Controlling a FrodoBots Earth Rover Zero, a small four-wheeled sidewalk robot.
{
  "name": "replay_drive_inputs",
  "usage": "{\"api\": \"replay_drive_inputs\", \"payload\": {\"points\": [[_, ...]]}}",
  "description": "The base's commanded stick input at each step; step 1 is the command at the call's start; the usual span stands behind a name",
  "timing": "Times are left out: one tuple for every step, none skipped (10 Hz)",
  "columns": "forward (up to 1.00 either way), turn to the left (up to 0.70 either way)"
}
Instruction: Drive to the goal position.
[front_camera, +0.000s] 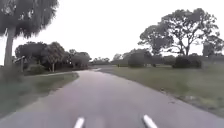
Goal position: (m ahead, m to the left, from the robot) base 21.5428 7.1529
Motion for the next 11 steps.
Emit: {"api": "replay_drive_inputs", "payload": {"points": [[0.85, 0.0], [0.85, 0.0], [0.85, 0.0], [0.85, 0.12], [0.85, 0.25], [0.85, 0.3], [0.85, 0.18], [0.85, 0.08], [0.85, 0.19], [0.85, 0.3], [0.85, 0.28]]}}
